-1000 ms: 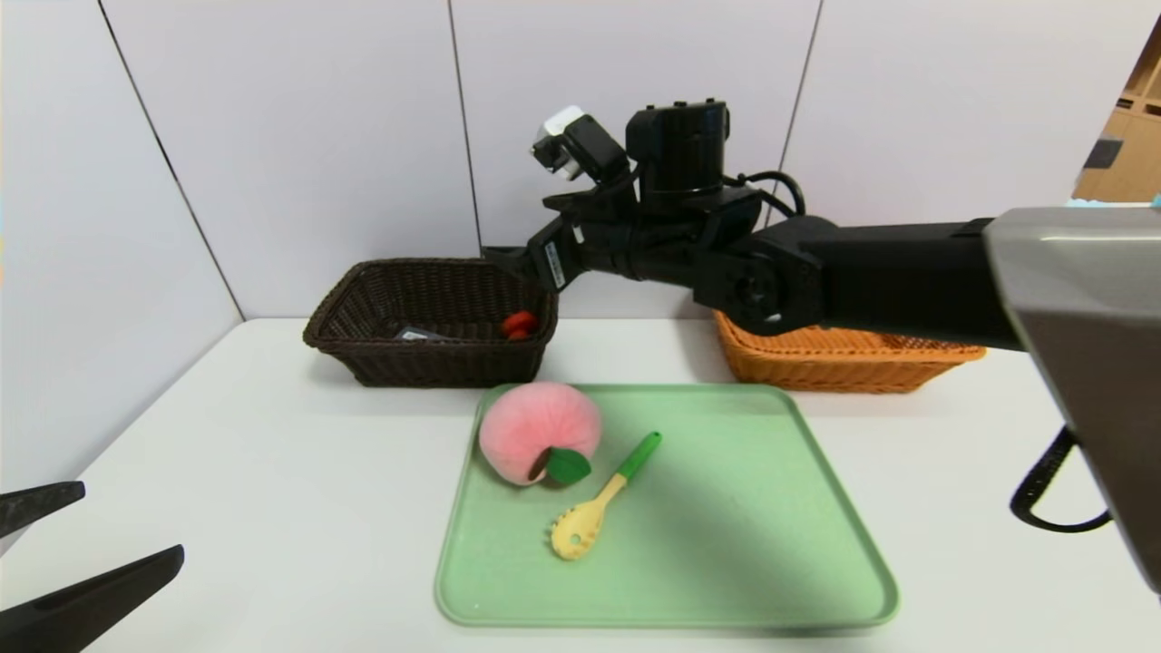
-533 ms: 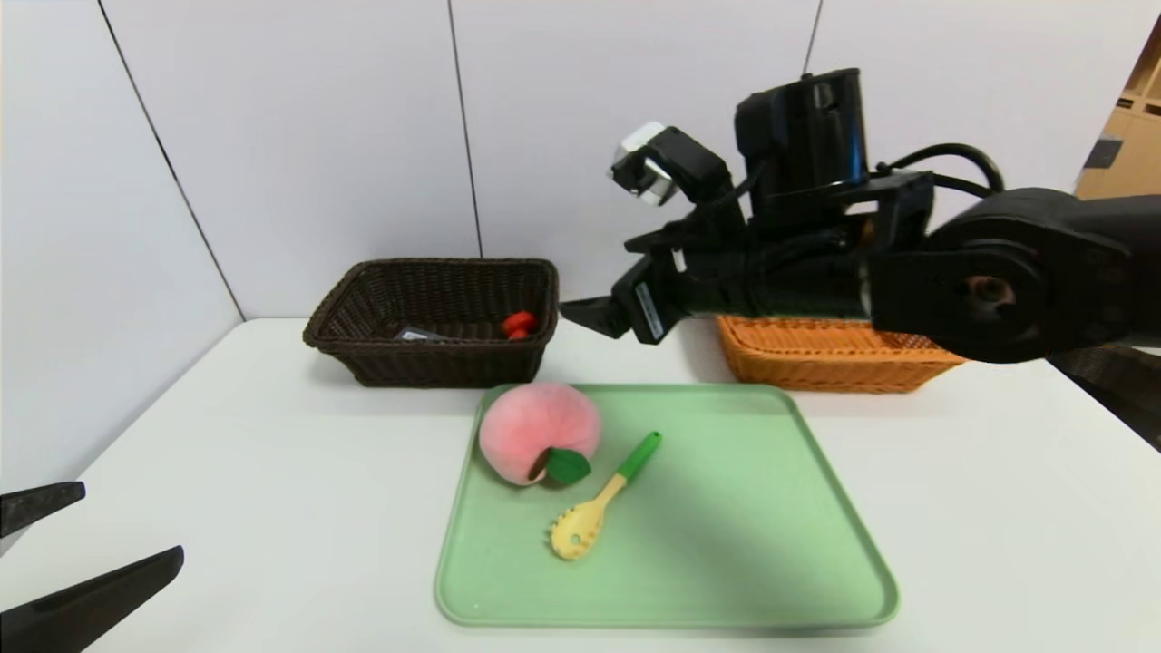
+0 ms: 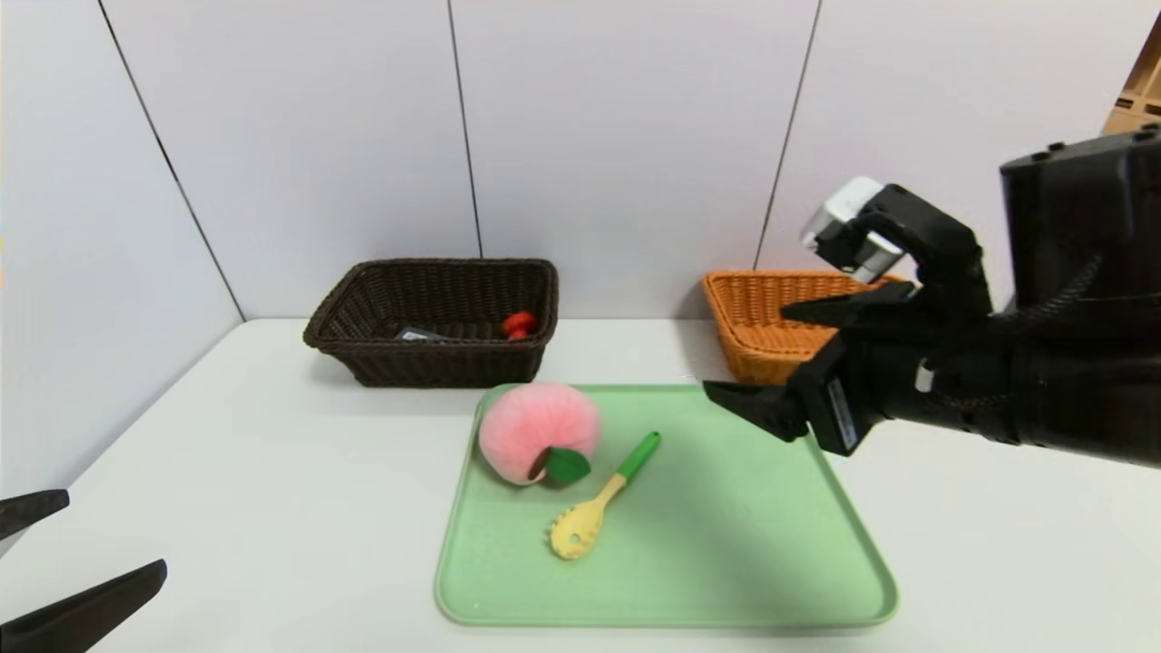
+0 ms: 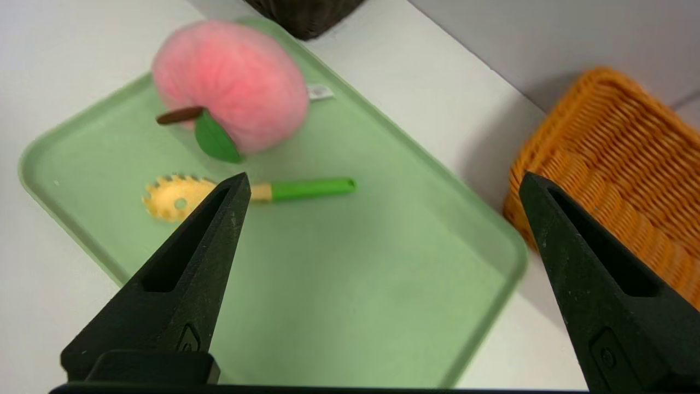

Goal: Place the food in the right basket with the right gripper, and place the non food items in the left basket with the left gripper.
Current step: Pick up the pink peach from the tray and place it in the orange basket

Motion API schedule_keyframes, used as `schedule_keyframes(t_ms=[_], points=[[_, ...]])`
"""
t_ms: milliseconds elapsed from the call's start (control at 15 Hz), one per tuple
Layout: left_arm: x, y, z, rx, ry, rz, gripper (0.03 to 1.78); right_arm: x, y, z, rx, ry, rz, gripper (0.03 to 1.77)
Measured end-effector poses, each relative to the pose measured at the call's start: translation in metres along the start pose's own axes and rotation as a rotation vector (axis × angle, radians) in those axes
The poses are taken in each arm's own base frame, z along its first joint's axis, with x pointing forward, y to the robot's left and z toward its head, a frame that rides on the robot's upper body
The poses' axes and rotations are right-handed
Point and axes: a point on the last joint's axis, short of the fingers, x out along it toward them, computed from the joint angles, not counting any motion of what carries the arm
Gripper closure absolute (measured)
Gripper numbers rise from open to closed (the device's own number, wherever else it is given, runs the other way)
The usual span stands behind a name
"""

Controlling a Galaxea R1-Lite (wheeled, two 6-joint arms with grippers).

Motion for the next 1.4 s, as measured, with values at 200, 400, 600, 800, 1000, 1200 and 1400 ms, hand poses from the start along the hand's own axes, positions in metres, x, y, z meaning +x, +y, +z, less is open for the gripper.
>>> schedule_keyframes(t_ms=[200,400,600,800,1000,1200,1400], points=[[-0.005,-0.001,-0.004,0.002,-0.012,-0.002,0.12,-0.029,0.0,-0.022,0.042,0.003,-0.029,0.11],[-0.008,-0.001,-0.007,0.004,-0.024,-0.002,0.12,-0.046,0.003,-0.044,0.049,-0.017,-0.049,0.11],[-0.007,-0.001,-0.012,0.002,-0.01,-0.005,0.12,-0.056,0.005,-0.055,0.049,-0.024,-0.06,0.11],[0.001,-0.001,-0.013,-0.002,0.003,-0.045,0.12,-0.061,0.006,-0.061,0.047,-0.022,-0.06,0.11],[0.016,0.0,-0.006,0.009,-0.018,-0.097,0.12,-0.063,0.007,-0.064,0.045,-0.019,-0.059,0.11],[0.038,-0.003,0.003,0.029,-0.008,-0.167,0.12,-0.063,0.008,-0.068,0.043,-0.009,-0.056,0.11],[0.063,-0.012,0.011,0.057,-0.007,-0.208,0.12,-0.064,0.008,-0.069,0.043,-0.008,-0.057,0.11]])
